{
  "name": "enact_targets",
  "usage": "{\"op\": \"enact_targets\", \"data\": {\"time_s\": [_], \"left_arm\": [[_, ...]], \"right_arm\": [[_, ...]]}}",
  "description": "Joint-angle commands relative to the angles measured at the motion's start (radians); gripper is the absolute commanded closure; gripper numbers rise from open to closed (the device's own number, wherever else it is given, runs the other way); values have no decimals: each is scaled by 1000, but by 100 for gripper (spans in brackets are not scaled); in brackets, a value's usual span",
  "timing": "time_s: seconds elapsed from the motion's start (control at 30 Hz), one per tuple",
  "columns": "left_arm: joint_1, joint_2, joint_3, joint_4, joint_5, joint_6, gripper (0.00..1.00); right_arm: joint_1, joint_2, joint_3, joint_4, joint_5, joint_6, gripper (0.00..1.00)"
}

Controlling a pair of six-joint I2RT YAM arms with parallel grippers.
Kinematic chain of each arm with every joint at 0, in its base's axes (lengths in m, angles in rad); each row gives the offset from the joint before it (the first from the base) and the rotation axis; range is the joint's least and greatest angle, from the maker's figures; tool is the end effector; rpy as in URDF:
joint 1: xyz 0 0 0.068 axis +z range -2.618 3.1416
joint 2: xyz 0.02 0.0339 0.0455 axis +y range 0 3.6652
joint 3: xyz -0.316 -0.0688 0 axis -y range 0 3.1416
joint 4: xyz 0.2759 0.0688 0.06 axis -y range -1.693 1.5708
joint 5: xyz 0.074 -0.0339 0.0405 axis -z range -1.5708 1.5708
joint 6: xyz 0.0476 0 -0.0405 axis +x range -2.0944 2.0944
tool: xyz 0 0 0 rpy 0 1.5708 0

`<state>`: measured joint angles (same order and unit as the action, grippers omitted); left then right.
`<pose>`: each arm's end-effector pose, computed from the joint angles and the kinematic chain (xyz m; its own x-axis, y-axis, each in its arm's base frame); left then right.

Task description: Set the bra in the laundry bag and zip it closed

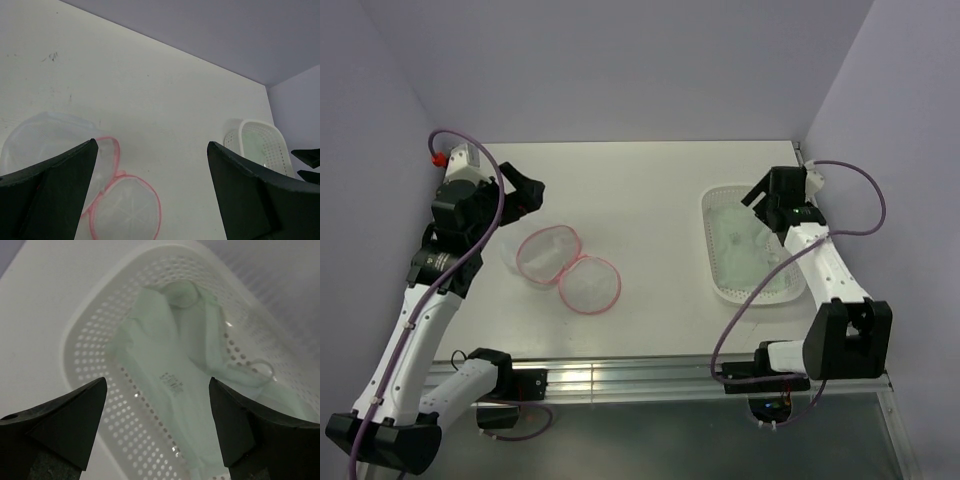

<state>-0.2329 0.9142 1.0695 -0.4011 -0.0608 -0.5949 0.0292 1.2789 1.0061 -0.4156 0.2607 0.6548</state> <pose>0.2033 -0.0453 0.4362 -0.2931 -0.5054 -0.8116 0.0106 0.8471 -0.5313 0.3038 -0.0034 0.3233 -0.3997 0.5770 -0.7123 0.5222 0.7819 0.3404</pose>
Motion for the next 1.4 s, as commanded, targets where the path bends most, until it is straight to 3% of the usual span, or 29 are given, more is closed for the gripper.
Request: {"op": "enact_targets", "data": {"time_s": [0.0, 0.2, 0.5, 0.97, 1.27, 1.37], "left_arm": [[3, 6, 24, 30, 36, 6, 1], [3, 21, 21, 33, 50, 3, 1], [3, 32, 21, 30, 49, 7, 1], [3, 51, 20, 33, 53, 3, 1], [3, 64, 18, 31, 53, 3, 1], [3, 78, 21, 27, 53, 1, 1]], "right_arm": [[-106, 86, -23, 56, -76, 3, 11], [-161, 273, 46, 112, -210, -14, 14], [-161, 376, 94, 158, -239, -17, 16], [-161, 467, 126, 198, -248, -29, 46], [-161, 501, 134, 232, -307, -21, 50], [-161, 508, 146, 221, -308, -27, 64]]}}
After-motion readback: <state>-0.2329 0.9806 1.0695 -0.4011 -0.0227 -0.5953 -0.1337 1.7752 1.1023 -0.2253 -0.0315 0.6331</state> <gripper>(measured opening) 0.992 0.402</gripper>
